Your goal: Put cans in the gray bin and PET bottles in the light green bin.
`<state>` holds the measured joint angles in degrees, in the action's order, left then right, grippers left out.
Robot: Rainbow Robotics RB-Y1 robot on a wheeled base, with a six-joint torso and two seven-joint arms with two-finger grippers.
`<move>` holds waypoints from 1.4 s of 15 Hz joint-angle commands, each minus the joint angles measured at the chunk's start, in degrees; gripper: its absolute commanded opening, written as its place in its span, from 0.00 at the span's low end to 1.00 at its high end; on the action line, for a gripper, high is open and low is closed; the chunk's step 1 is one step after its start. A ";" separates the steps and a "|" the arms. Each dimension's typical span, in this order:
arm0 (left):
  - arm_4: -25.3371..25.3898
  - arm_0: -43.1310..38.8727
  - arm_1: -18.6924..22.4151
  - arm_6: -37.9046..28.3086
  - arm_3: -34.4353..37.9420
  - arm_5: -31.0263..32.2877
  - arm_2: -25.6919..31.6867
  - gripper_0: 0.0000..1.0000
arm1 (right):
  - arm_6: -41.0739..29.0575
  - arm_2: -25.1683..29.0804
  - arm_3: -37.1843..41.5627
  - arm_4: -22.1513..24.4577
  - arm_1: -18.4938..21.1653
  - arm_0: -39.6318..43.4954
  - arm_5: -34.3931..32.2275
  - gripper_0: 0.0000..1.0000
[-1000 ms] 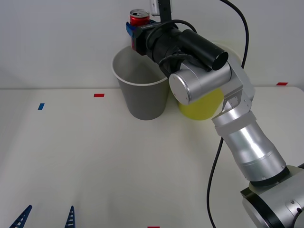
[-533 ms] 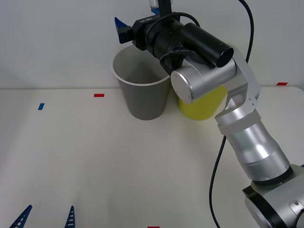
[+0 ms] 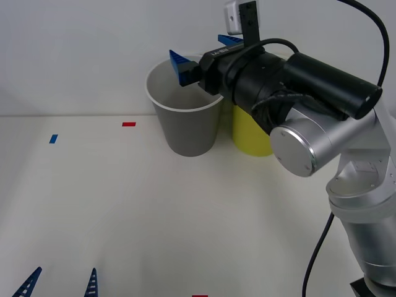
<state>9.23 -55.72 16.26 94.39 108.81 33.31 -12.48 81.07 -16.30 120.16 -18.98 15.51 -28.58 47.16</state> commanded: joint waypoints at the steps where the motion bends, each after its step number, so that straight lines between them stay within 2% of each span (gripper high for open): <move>1: 0.00 0.00 0.00 0.00 0.00 0.00 0.00 1.00 | -2.67 0.31 9.57 3.77 4.79 10.39 -3.04 1.00; 4: 0.00 0.00 0.00 0.00 0.00 0.00 0.00 1.00 | -8.12 0.31 18.09 9.22 7.87 19.35 -4.79 1.00; 7: 0.00 0.00 0.00 0.00 0.00 0.00 0.00 1.00 | -8.56 0.31 23.37 14.58 8.31 29.72 -7.52 1.00; 9: 0.00 0.00 0.00 0.00 0.00 0.00 0.00 1.00 | -8.12 0.31 23.37 17.57 8.05 35.08 -10.42 1.00; 12: 0.00 0.00 0.00 0.00 0.00 0.00 0.00 1.00 | -7.59 0.13 23.37 22.58 6.29 40.45 -10.95 1.00; 16: 0.00 0.00 0.00 0.00 0.00 0.00 0.00 1.00 | -7.15 0.13 23.37 25.13 4.09 45.37 -10.86 1.00; 19: 0.00 0.00 0.00 0.00 0.00 0.00 0.00 1.00 | -6.45 0.04 22.49 25.13 3.74 45.63 -10.95 1.00; 20: 0.00 0.00 0.00 0.00 0.00 0.00 0.00 1.00 | -6.27 0.48 20.90 24.78 4.53 45.10 -12.62 1.00; 21: 0.00 0.00 0.00 0.00 0.00 0.00 0.00 1.00 | -6.53 0.57 17.56 26.01 5.23 44.84 -17.54 1.00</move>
<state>9.23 -55.72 16.26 94.39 108.81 33.31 -12.48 74.65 -15.97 141.00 6.08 19.86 16.70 34.27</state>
